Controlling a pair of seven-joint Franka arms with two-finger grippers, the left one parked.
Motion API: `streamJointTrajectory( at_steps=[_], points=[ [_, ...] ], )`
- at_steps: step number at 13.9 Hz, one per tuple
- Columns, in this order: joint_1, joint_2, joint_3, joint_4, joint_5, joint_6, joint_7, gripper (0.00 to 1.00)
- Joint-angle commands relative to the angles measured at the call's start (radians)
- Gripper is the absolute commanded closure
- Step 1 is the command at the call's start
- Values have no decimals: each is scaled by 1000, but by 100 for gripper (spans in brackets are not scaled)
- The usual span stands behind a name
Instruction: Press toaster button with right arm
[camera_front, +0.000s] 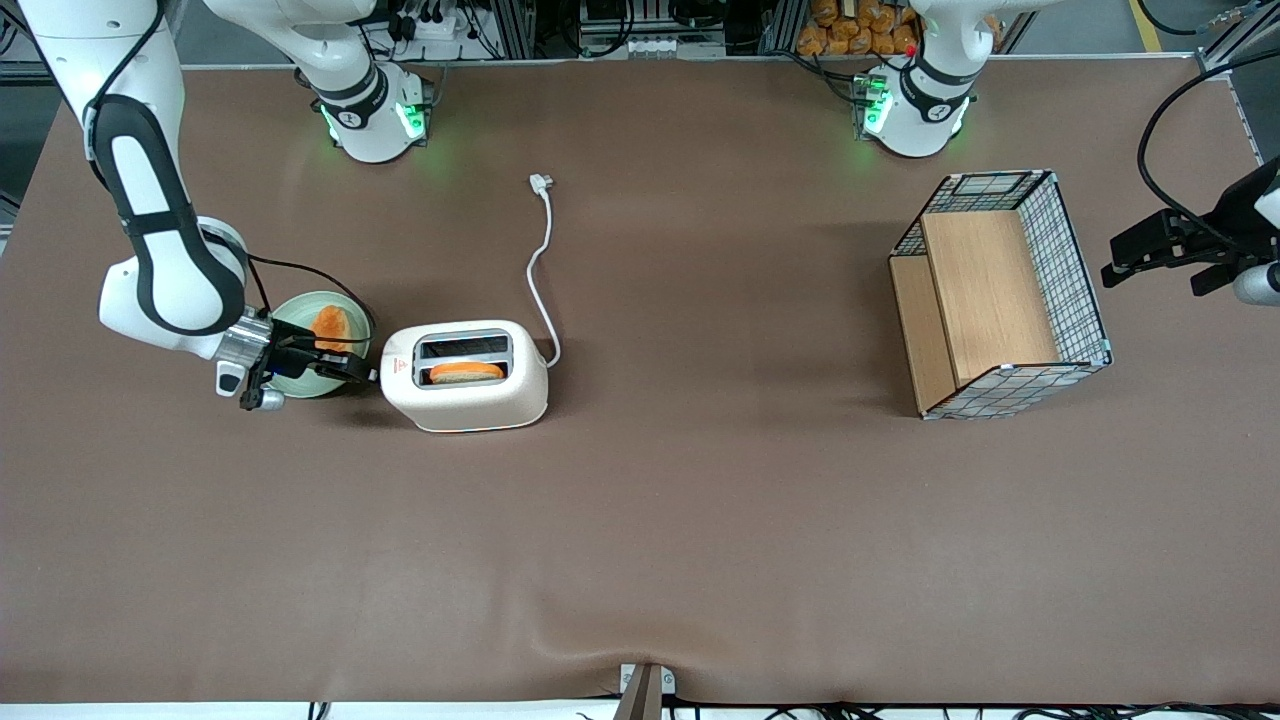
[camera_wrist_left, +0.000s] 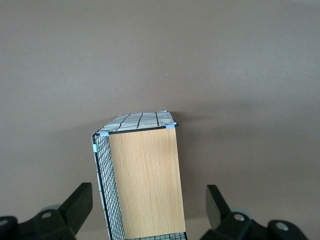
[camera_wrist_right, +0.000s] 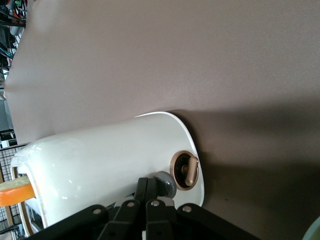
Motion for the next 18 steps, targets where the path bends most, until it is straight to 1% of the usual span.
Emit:
streamJointTrajectory(
  at_steps=[1,3,8,10,14,18],
  points=[
    [-13,12,22,27,20,-20,10,100],
    [-20,0,22,26,5,-22,27,100],
    [-43,-31,13,44,-82,-74,110,100],
    [-50,-46,5,60,-124,-109,151,100],
    [-66,-90,0,95,-226,-210,265,100],
    [-83,-116,-1,127,-291,-276,315,100]
  ],
)
